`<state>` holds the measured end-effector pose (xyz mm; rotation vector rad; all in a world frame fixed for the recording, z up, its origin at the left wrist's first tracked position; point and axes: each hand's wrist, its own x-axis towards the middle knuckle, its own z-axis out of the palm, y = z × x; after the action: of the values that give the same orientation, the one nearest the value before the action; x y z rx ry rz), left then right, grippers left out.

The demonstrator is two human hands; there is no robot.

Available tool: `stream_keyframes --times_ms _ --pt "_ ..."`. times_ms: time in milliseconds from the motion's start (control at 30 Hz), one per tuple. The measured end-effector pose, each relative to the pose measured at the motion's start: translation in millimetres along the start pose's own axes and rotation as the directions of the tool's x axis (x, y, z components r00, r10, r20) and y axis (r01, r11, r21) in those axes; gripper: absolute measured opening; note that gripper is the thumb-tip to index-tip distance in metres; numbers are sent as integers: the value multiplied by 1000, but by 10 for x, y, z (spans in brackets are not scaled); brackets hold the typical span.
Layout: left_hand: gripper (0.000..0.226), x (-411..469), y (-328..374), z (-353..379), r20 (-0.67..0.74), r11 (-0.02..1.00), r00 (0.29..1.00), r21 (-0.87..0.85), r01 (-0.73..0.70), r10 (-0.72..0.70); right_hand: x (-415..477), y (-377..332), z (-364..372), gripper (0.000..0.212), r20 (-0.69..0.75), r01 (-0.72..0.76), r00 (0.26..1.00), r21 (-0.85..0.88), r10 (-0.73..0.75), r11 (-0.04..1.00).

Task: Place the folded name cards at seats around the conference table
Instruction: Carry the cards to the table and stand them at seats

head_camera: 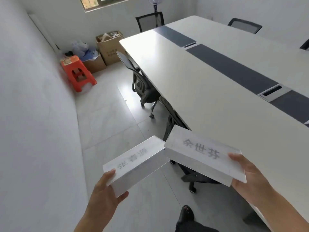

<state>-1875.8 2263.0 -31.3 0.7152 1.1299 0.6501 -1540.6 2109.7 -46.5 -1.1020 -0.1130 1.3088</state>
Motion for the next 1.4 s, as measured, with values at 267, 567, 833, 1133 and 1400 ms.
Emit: stream_keyframes --times_ms 267,567,833,1133,1400 --pt "26 1201 947 685 98 999 995 47 5 -10 1058 -744 247 30 -140 81 988 100 -66 992" --pt "18 2892 1780 1345 263 974 960 224 33 -93 2001 -876 -74 25 -530 110 848 129 -25 986" --pt "12 4193 2280 2067 352 885 885 448 125 -303 2707 -1030 -65 24 -746 138 663 205 63 969" --pt "13 4482 2096 2742 438 800 777 584 135 -451 2933 -1432 -476 29 -910 100 358 -183 -207 978" --pt "35 4690 2262 2917 386 735 788 667 120 -480 3397 -1753 -1215 40 -840 -311 335 -526 -427 791"
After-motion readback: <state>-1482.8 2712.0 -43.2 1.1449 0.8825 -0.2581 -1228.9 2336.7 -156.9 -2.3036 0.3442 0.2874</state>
